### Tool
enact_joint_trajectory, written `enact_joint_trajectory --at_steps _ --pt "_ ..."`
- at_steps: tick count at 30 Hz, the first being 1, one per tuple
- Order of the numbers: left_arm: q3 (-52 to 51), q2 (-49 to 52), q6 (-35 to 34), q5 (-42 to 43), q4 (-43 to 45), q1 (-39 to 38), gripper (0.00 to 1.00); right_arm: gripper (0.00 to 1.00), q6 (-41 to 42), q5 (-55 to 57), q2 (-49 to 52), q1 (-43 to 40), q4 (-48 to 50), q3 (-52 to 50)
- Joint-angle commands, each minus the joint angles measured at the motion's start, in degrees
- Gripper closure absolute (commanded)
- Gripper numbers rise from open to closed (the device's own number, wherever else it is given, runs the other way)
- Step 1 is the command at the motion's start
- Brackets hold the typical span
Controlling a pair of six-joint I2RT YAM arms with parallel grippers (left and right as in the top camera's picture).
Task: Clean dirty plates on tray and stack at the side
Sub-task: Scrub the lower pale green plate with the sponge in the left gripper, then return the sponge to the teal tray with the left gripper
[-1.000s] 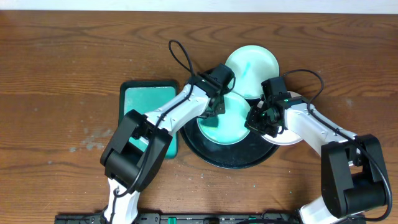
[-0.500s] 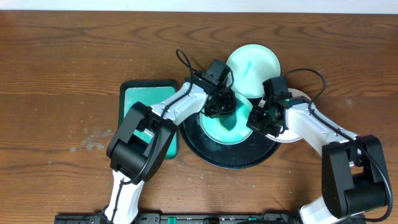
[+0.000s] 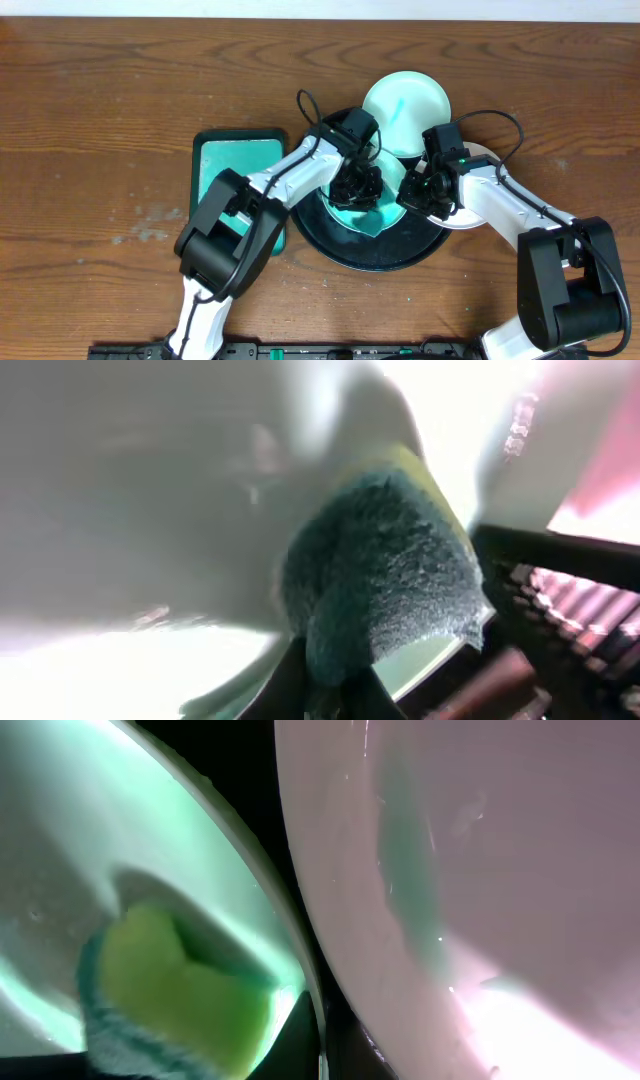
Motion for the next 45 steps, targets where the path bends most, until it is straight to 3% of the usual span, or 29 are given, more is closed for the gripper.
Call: enact_joint_trajectory --at_steps 1,5,13,18,21,24,29,36,40,45 --pt "-3.13 -2.27 -5.6 -24.13 -5.88 2.1 0.93 0.99 -1.18 2.32 1.01 0.22 0.11 -0.28" --pt "-3.13 -6.54 -5.68 -32.39 -6.75 3.45 0.93 0.99 -1.38 2.32 1.01 0.22 0.13 -0.28" --pt "-3.13 -21.55 -1.88 -27.47 -10.38 9.49 0.93 0.99 -4.66 2.32 1.01 0.22 0.07 -0.28" --pt "-3.23 -27.96 1.18 -42.75 -19.71 19.67 0.93 0.99 -14.16 2.32 1.01 0.22 1.46 -0.28" --pt "-7.21 -26.67 2.93 -41.38 -19.02 25.29 0.93 0.97 -18.53 2.32 1.01 0.22 3.54 -0.28" --pt "-14.62 -24.59 4.61 -34.99 -11.89 28.96 0.92 0.98 -18.67 1.01 1.01 0.22 5.31 -0.28" --pt "-16.13 -24.3 5.68 -28.46 -10.54 31.02 0.65 0.99 -18.01 -2.19 -0.26 0.94 3.19 0.24" --pt "-12.11 -33.97 5.66 -28.22 -13.35 31.12 0.36 0.99 -21.07 9.25 -9.53 6.88 1.44 3.54" --pt "-11.58 -45.88 5.64 -28.24 -12.39 31.12 0.32 0.99 -26.49 15.69 -15.39 14.86 8.22 6.03" --pt "-11.58 -58.9 5.66 -28.7 -11.21 31.12 0.27 0.99 -32.09 18.32 -15.34 24.61 25.27 6.25"
